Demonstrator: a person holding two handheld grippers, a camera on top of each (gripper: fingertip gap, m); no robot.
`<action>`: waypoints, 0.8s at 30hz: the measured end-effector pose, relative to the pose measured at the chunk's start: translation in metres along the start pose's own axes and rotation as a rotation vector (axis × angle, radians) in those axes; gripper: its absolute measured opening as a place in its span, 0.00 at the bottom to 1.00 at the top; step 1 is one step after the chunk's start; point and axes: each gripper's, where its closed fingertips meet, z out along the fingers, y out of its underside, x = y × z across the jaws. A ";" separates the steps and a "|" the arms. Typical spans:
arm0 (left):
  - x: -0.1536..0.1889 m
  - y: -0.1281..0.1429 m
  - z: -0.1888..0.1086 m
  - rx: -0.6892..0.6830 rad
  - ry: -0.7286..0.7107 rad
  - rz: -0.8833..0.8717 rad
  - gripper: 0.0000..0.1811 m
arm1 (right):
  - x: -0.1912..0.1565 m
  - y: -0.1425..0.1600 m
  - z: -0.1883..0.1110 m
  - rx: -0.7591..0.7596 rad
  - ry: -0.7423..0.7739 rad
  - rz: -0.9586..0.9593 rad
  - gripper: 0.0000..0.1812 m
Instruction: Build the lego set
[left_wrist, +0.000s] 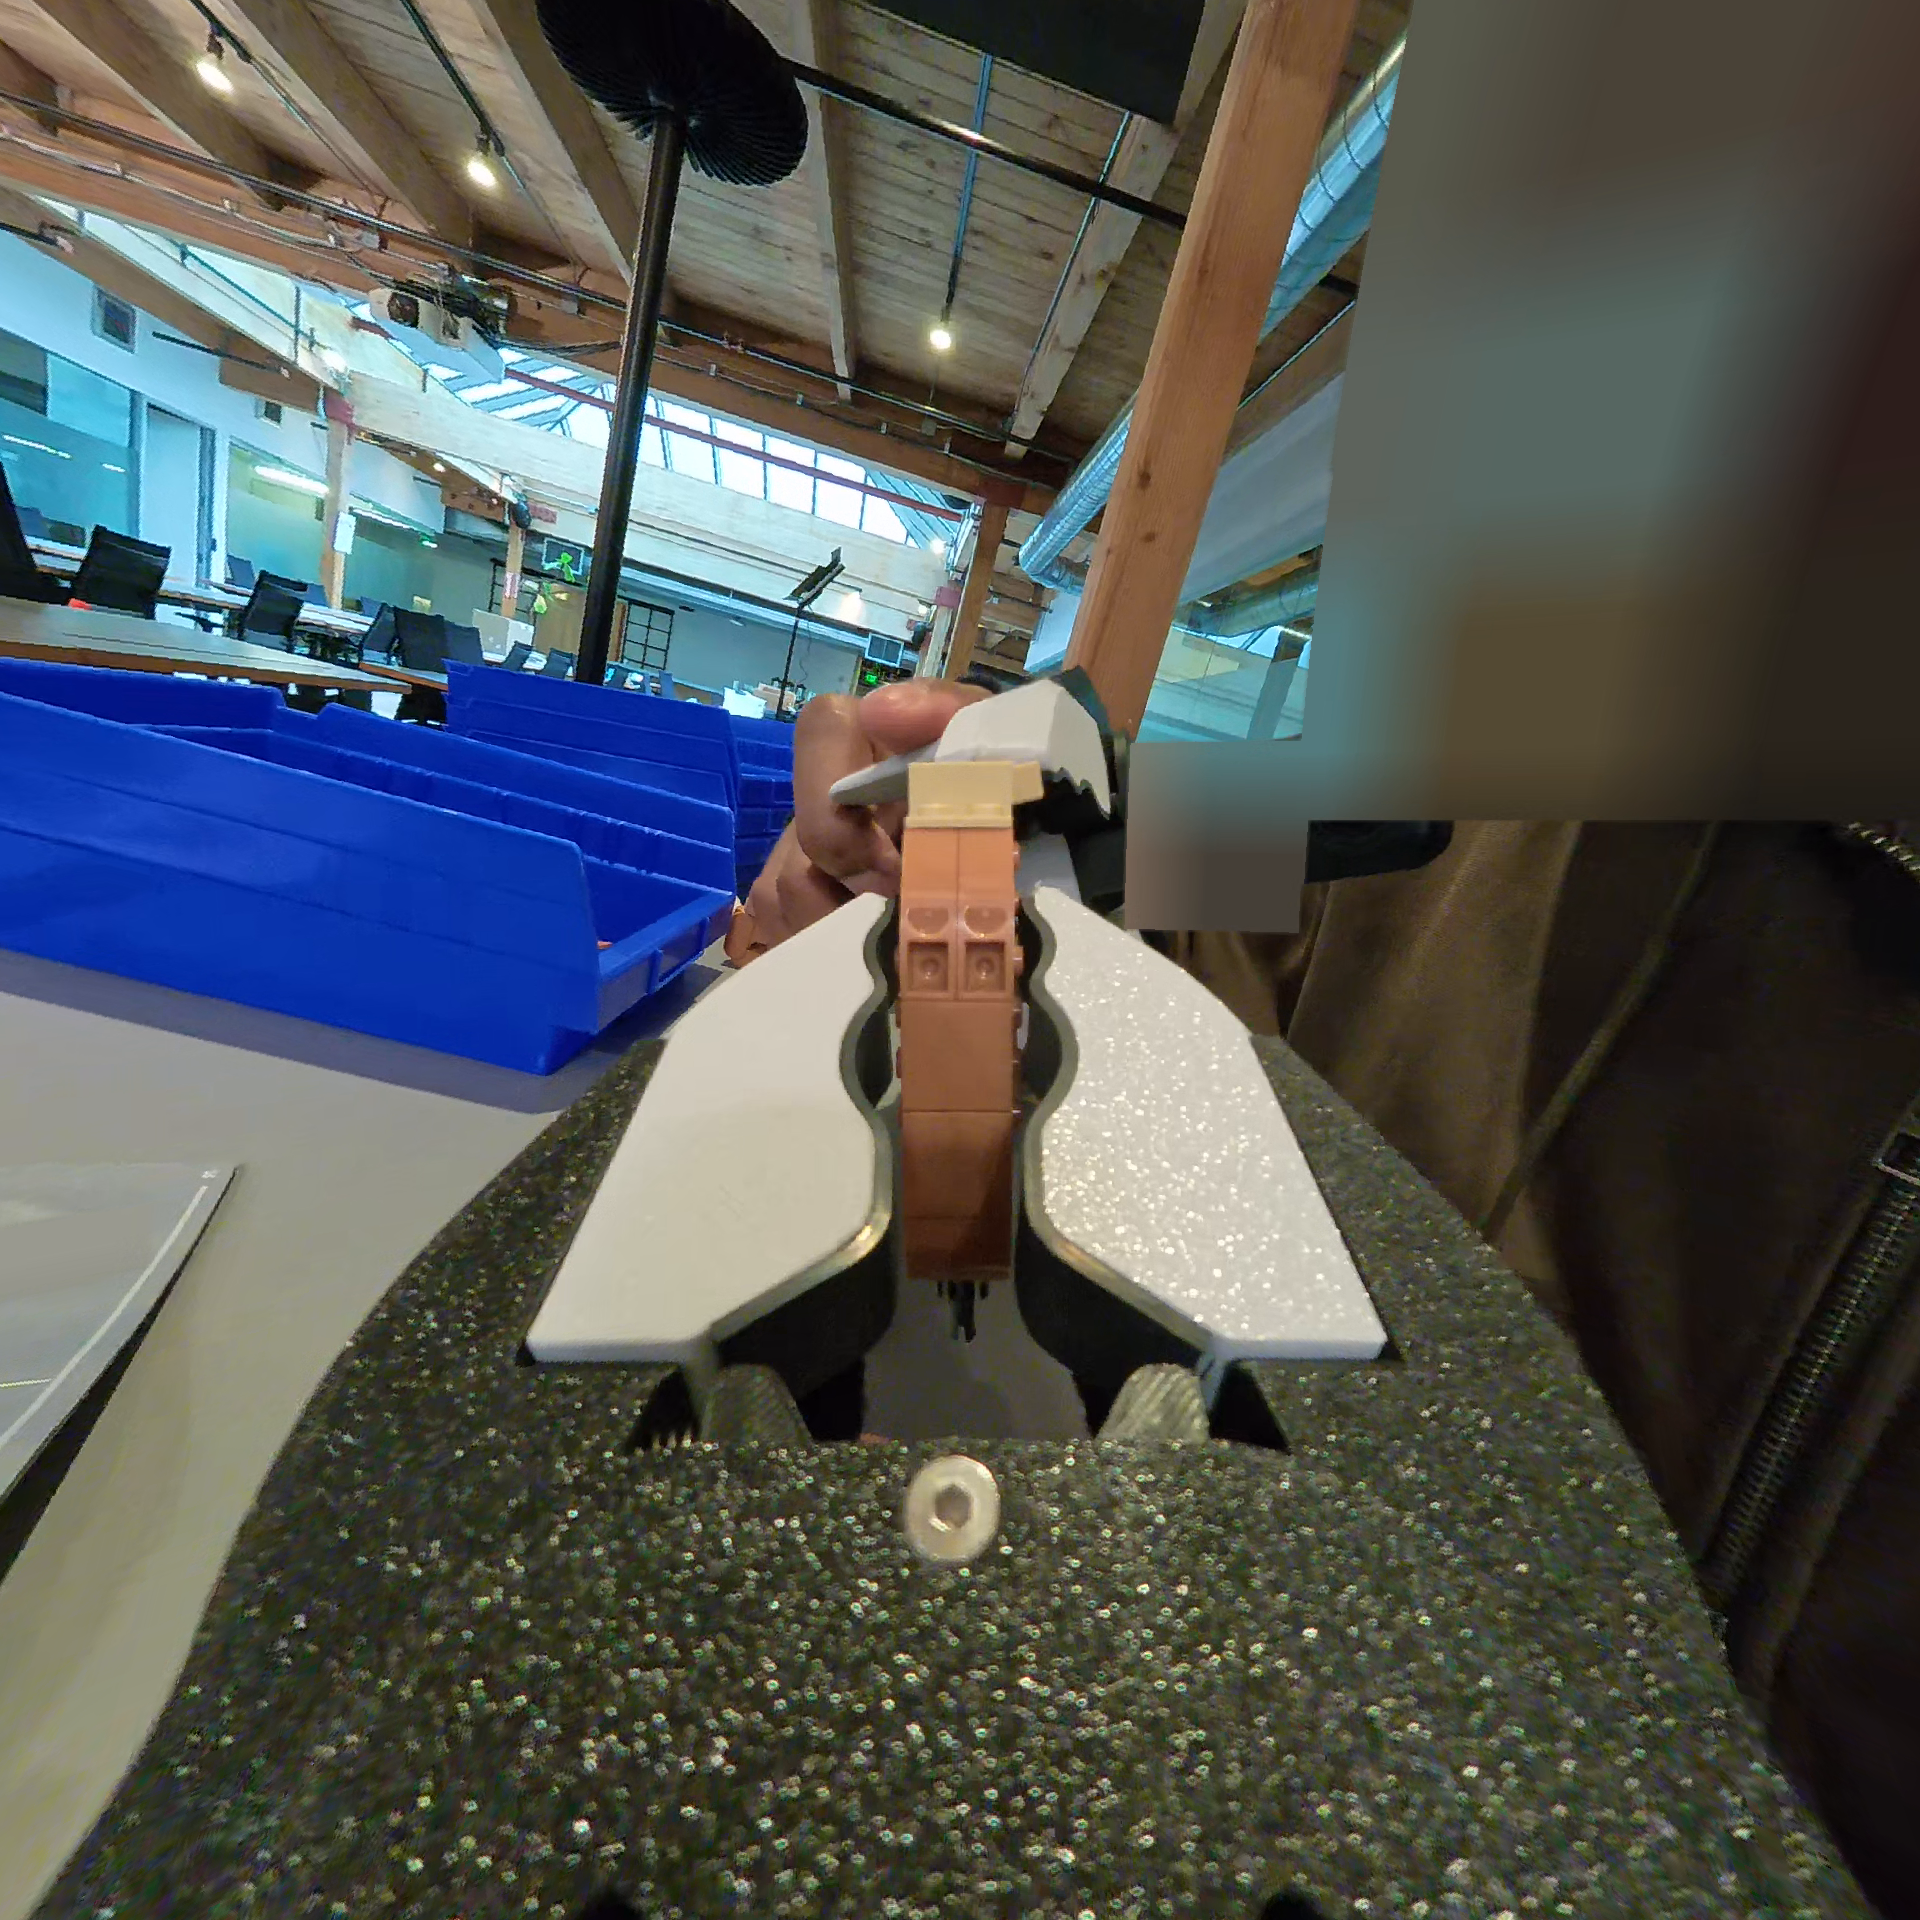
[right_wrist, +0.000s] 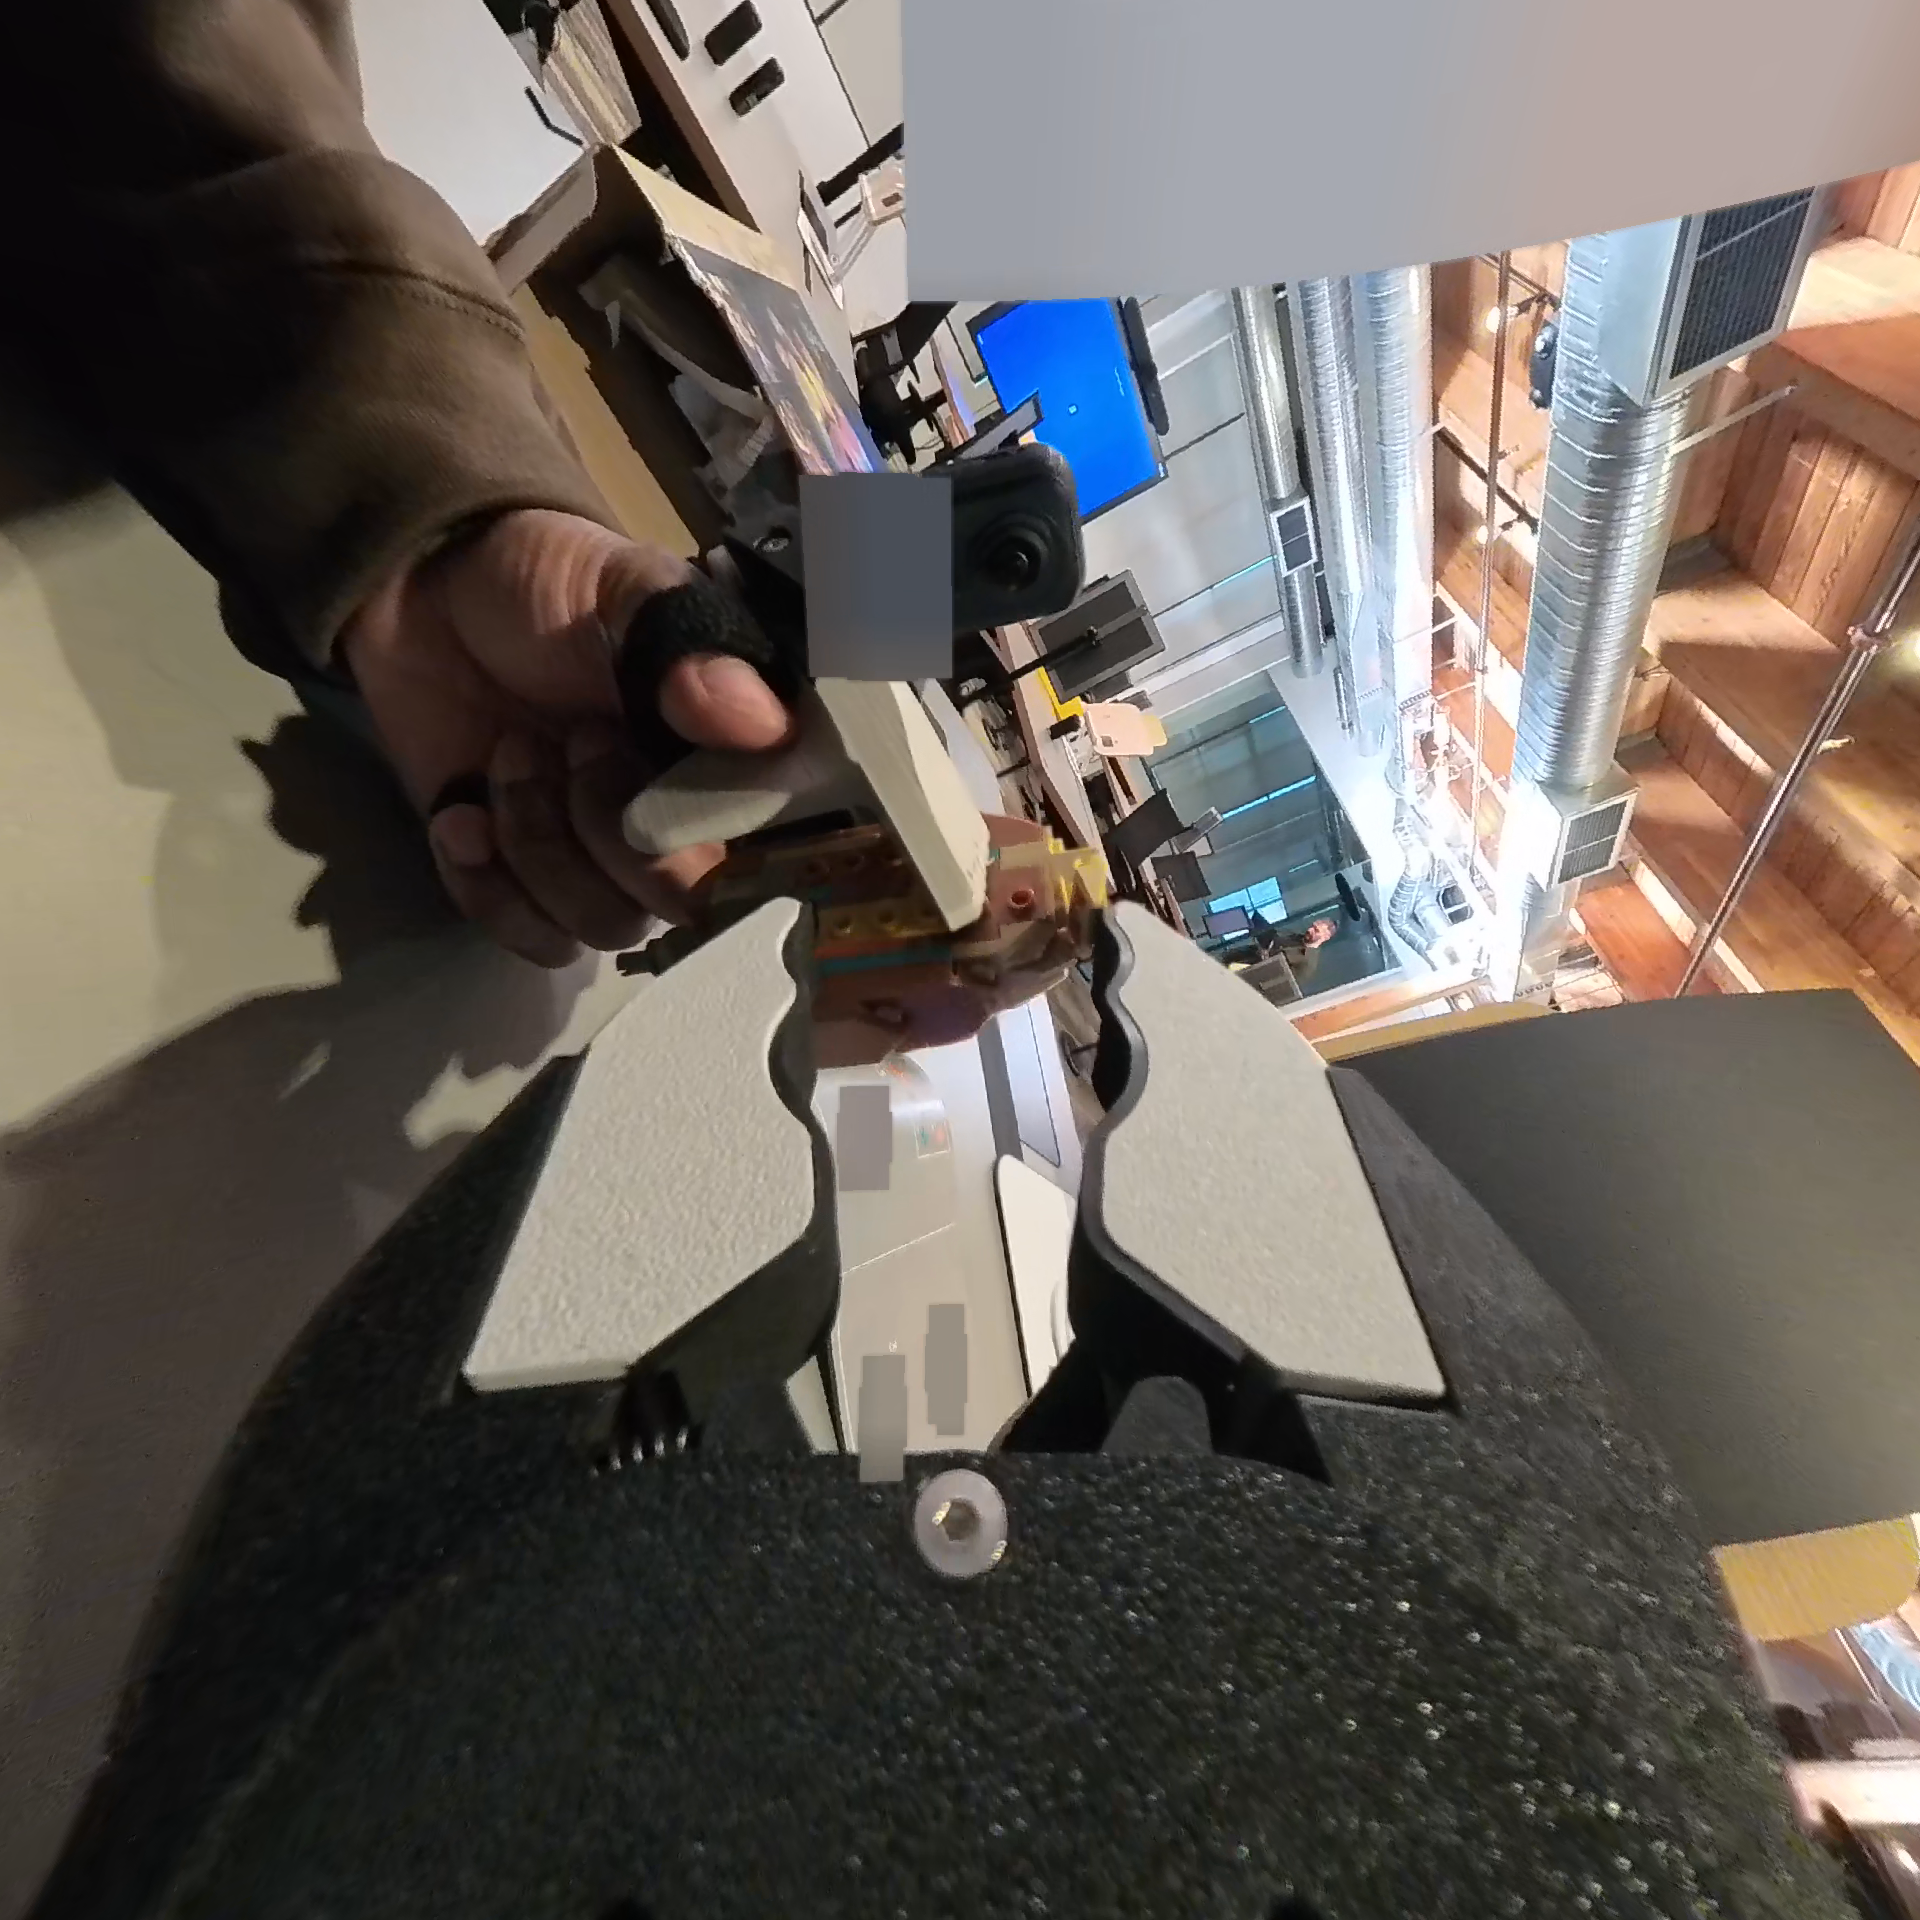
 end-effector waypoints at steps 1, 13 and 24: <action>0.000 0.000 0.000 0.000 -0.002 0.002 0.12 | 0.000 0.000 0.000 -0.005 0.006 -0.005 0.28; -0.004 -0.002 -0.001 0.008 -0.031 0.021 0.12 | 0.001 0.002 0.003 -0.035 0.079 -0.030 0.28; -0.005 -0.003 -0.002 0.017 -0.033 0.008 0.12 | 0.001 0.004 0.004 -0.047 0.073 0.000 0.28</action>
